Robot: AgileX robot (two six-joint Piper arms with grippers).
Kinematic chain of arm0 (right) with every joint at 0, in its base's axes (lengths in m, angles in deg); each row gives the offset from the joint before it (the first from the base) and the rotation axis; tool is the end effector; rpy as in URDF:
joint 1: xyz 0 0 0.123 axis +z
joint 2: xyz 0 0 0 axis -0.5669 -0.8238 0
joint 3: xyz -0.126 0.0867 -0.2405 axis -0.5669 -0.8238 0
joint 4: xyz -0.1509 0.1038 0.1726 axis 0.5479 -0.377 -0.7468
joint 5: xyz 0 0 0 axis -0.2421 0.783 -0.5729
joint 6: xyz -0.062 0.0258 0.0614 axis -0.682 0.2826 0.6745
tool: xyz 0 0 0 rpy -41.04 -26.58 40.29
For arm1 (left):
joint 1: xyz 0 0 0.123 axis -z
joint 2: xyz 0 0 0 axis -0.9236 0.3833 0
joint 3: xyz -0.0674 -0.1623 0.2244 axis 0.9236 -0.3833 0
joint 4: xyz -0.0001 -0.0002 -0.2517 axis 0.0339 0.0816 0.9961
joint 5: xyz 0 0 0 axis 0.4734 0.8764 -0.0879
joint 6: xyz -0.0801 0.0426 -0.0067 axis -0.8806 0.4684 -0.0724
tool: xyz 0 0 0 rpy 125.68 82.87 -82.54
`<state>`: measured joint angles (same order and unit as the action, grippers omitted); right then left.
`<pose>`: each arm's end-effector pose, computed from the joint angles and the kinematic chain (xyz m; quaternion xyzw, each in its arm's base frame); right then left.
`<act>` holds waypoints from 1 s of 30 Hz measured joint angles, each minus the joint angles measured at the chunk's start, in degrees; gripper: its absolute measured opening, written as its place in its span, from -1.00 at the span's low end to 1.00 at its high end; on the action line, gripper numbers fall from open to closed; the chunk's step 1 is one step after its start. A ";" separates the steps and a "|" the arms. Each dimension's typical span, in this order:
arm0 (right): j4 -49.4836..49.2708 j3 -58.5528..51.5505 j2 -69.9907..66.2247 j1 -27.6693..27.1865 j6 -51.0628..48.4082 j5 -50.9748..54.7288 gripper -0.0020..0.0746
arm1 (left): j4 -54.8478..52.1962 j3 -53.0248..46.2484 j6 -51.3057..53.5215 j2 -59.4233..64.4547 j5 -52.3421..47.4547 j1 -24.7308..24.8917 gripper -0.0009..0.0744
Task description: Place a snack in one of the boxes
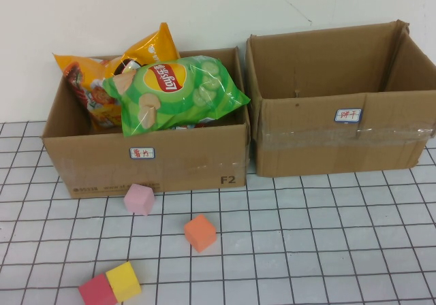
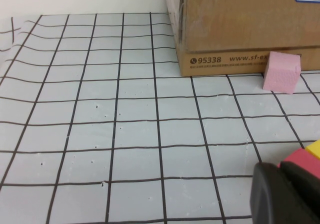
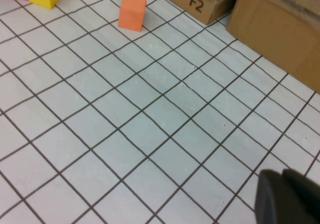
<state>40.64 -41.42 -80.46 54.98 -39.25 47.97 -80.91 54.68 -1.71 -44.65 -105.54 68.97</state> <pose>0.0505 0.0380 0.2587 -0.3571 0.7682 0.0756 0.5259 0.0535 -0.0031 0.1762 -0.0119 0.7927 -0.0370 0.6083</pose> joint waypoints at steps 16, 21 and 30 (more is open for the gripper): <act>12.96 -11.76 11.52 -9.16 14.60 -23.15 -0.95 | 0.00 0.00 0.12 0.00 0.00 0.00 -0.98; 19.21 -18.04 15.22 -13.84 24.12 -23.17 -0.95 | 0.00 0.00 0.12 0.00 0.00 0.00 -0.98; 23.81 -21.49 15.62 -15.05 32.92 -18.12 -0.95 | 0.00 0.00 0.21 0.00 -0.04 0.00 -0.98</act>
<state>64.44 -62.92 -64.84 39.93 -6.33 29.85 -80.91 54.68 -1.50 -44.65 -105.58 68.97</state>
